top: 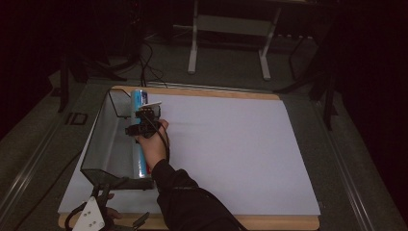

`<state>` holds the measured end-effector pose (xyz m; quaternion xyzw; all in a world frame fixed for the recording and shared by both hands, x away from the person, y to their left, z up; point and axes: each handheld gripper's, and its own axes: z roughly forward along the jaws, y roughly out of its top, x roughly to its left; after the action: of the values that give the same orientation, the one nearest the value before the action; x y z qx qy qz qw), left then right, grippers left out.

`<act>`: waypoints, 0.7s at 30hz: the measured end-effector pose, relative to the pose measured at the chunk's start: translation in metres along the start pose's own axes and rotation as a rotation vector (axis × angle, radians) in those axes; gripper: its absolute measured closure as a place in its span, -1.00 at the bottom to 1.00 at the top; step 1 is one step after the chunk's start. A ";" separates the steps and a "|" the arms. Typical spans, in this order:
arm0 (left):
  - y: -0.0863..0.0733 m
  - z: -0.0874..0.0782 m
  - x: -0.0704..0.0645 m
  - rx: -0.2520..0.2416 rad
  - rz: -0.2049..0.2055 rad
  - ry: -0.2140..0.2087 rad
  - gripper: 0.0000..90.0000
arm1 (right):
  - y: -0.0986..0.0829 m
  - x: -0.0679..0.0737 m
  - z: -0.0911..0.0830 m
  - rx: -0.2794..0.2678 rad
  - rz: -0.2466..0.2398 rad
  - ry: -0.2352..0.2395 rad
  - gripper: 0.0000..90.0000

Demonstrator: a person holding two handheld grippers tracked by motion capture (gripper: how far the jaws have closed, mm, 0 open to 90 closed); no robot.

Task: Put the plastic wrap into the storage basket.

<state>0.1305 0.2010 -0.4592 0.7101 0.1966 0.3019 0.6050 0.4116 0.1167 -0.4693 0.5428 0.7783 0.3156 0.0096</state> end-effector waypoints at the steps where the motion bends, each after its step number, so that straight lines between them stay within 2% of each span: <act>1: 0.000 0.000 0.000 -0.001 -0.001 -0.001 -0.99 | 0.000 0.000 0.000 0.001 -0.002 -0.001 -0.35; 8: 0.000 0.001 0.000 0.006 0.000 -0.001 -0.99 | 0.003 -0.003 -0.001 0.023 -0.042 0.022 -0.40; 10: 0.000 0.001 0.000 0.005 0.000 -0.002 -0.99 | 0.004 -0.005 -0.005 0.015 -0.098 0.042 -0.50; 11: 0.000 0.001 0.000 0.005 0.000 -0.003 -0.99 | 0.006 -0.007 -0.015 -0.026 -0.136 0.056 -0.55; 12: 0.000 0.001 0.000 0.005 -0.001 -0.003 -0.99 | 0.006 -0.007 -0.015 -0.026 -0.136 0.056 -0.55; 15: 0.000 0.002 0.000 0.007 -0.003 -0.001 -0.99 | 0.007 -0.011 -0.029 -0.068 -0.225 0.063 -0.68; 18: 0.000 0.001 0.001 0.006 -0.009 0.000 -0.99 | 0.008 -0.018 -0.043 -0.095 -0.299 0.102 -0.71; 21: -0.001 0.003 0.001 0.012 -0.010 -0.004 -0.99 | 0.009 -0.024 -0.056 -0.126 -0.370 0.119 -0.75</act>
<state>0.1332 0.1996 -0.4599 0.7134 0.2008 0.2961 0.6026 0.4086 0.0712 -0.4280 0.3692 0.8426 0.3881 0.0554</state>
